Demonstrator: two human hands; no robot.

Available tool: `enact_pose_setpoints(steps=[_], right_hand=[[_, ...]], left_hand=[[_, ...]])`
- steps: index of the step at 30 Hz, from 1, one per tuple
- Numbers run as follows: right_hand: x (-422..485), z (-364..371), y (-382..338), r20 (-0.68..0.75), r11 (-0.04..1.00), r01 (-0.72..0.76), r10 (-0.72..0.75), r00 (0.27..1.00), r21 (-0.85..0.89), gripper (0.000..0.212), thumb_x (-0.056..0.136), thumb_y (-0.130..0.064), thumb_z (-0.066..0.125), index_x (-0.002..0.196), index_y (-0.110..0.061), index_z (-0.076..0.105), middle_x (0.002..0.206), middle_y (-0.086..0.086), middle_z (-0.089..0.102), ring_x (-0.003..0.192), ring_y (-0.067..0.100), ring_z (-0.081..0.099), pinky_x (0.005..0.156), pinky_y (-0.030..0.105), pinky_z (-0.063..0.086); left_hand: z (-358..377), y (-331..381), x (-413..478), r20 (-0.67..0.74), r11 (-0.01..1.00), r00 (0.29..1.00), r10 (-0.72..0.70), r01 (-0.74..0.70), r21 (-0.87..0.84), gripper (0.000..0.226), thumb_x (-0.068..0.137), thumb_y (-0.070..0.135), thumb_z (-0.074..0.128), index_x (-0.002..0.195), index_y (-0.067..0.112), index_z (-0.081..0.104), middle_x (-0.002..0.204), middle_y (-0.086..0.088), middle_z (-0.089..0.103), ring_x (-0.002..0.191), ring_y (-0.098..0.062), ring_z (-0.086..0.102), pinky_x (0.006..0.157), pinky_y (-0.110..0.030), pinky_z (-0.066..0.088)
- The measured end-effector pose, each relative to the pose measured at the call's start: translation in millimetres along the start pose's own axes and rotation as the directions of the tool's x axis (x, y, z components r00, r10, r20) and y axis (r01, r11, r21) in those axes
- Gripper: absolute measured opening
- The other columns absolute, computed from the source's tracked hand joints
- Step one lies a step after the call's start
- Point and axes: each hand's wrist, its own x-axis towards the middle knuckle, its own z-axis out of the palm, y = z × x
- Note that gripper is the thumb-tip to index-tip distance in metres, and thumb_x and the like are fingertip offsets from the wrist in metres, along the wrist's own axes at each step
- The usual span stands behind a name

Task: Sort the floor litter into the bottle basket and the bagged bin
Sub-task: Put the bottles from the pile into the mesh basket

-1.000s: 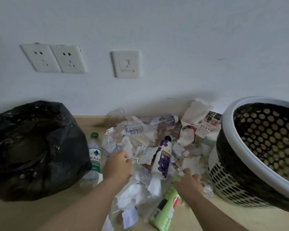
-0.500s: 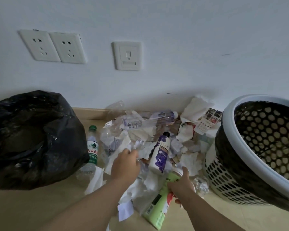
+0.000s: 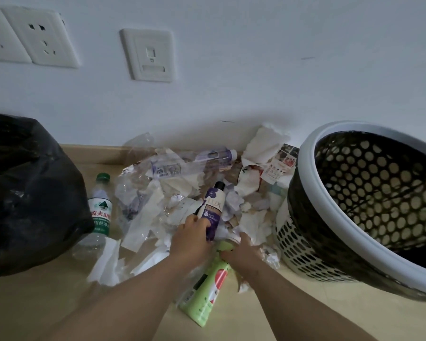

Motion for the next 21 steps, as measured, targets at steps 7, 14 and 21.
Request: enact_pose_setpoints(steps=[7,14,21], right_hand=[[3,7,13,-0.052,0.993,-0.021,0.028,0.998,0.117,0.083,0.081,-0.009,0.062,0.146,-0.019,0.012,0.112,0.009,0.044,0.074,0.012,0.051,0.045,0.017,0.038],[13,24,10,-0.089,0.984,-0.037,0.053,0.995,0.175,0.054,0.088,-0.027,0.058,0.132,-0.012,0.029,0.113,0.012,0.058,0.078,0.016,0.057,0.048,0.021,0.040],[14,7,4,-0.083,0.959,-0.036,0.062,0.995,0.281,0.063,0.074,-0.019,0.071,0.125,-0.013,0.034,0.106,0.010,0.056,0.093,0.026,0.063,0.076,0.039,0.057]], left_hand=[[16,-6,8,-0.084,0.985,0.992,-0.090,0.076,-0.157,0.055,0.090,0.033,0.056,0.136,0.021,0.030,0.122,-0.008,0.050,0.103,-0.024,0.055,0.087,-0.036,0.049],[26,-1,18,0.052,0.906,0.965,-0.257,0.259,-0.334,0.064,0.074,0.039,0.074,0.122,0.011,0.040,0.111,-0.007,0.058,0.094,-0.024,0.058,0.074,-0.032,0.047],[6,-8,18,0.201,0.744,0.950,-0.239,0.312,-0.592,0.050,0.066,0.037,0.075,0.104,0.011,0.056,0.089,-0.009,0.067,0.079,-0.024,0.064,0.066,-0.035,0.055]])
